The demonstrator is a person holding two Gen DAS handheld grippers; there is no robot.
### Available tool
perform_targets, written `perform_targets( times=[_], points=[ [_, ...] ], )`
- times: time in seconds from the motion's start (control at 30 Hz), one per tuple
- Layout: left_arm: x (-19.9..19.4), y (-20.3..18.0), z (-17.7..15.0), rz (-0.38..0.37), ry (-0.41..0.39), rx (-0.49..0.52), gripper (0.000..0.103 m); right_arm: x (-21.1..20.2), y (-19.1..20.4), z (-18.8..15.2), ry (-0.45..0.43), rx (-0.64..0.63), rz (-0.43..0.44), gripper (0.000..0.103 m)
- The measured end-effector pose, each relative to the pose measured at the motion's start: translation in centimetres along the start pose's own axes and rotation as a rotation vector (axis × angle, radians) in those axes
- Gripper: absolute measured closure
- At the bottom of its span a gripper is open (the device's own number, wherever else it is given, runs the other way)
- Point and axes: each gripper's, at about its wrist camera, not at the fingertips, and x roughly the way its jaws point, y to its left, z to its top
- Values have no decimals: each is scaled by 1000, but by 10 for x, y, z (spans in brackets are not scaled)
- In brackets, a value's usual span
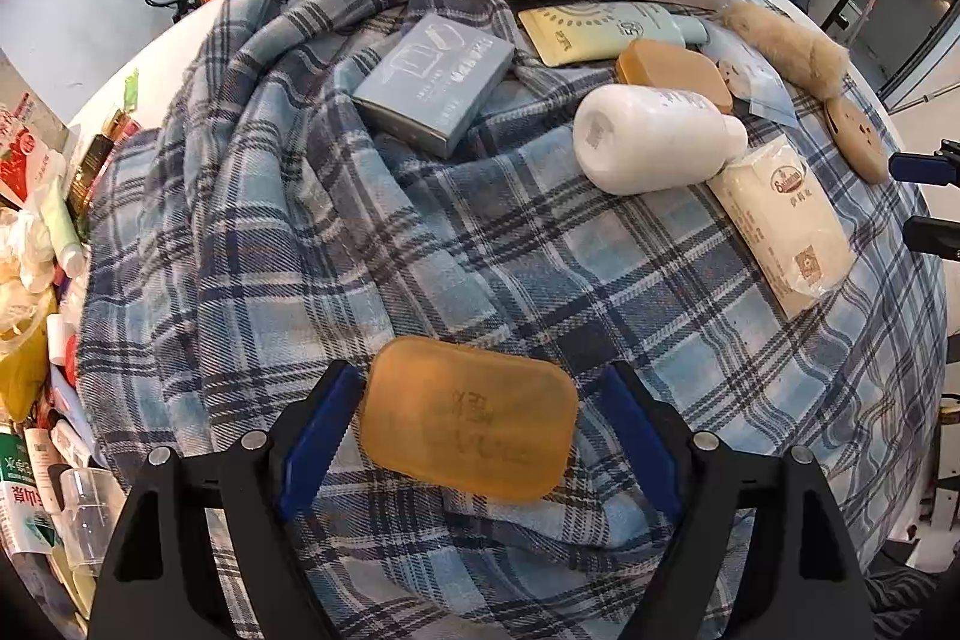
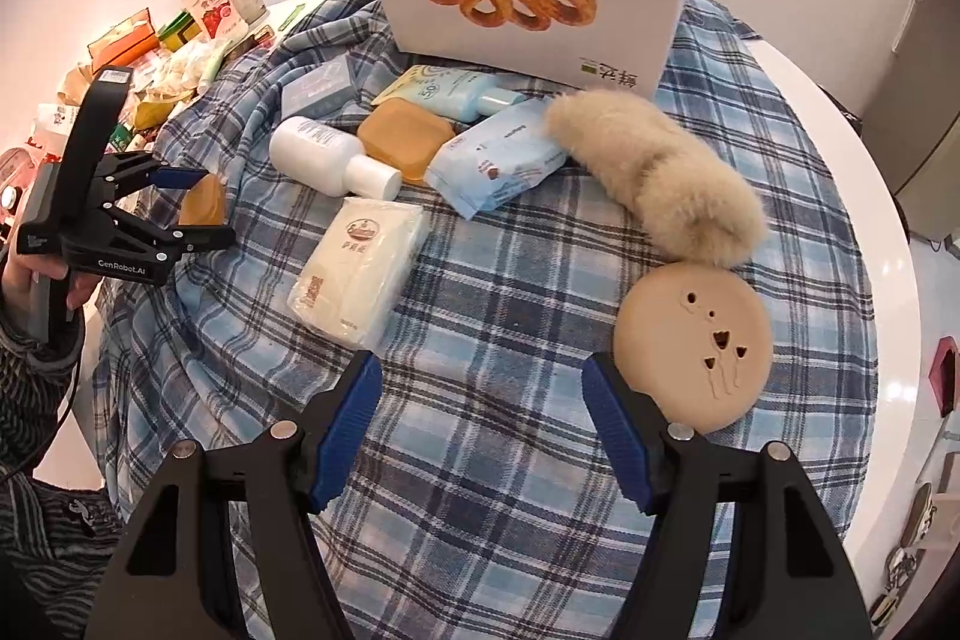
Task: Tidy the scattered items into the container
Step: 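Grasp the amber soap bar with the left gripper while the right gripper grasps the beige wooden disc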
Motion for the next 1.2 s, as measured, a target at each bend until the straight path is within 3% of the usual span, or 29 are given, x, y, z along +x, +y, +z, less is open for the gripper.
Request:
perform_targets(
  times=[0.03,0.07,0.1,0.23,0.4,0.57,0.8,0.93,1.0,1.2],
  points=[
    [-2,0,0,13,-18,6,24,1,-2,0,1,6,1,35],
    [-3,-1,0,30,-28,14,36,1,-4,-1,1,11,-1,35],
    [-3,-1,0,40,-26,17,37,2,-6,-1,1,16,-6,35],
    [-12,-5,1,27,-51,18,37,3,-14,-4,-7,24,-45,35],
    [-25,-20,0,32,-86,59,37,-3,-29,-6,-37,58,-27,35],
    [-35,-31,1,11,-104,77,37,-5,-43,-6,-66,80,-114,28],
    [-32,-42,1,-5,-94,95,37,1,-63,-4,-70,108,-145,27],
    [-32,-48,3,-11,-92,101,37,5,-69,-3,-124,103,-225,12],
    [-32,-49,5,-16,-93,98,37,7,-70,-2,-138,84,-242,11],
    [-34,-57,9,-14,-96,118,37,24,-76,3,-55,96,-224,10]
  ],
)
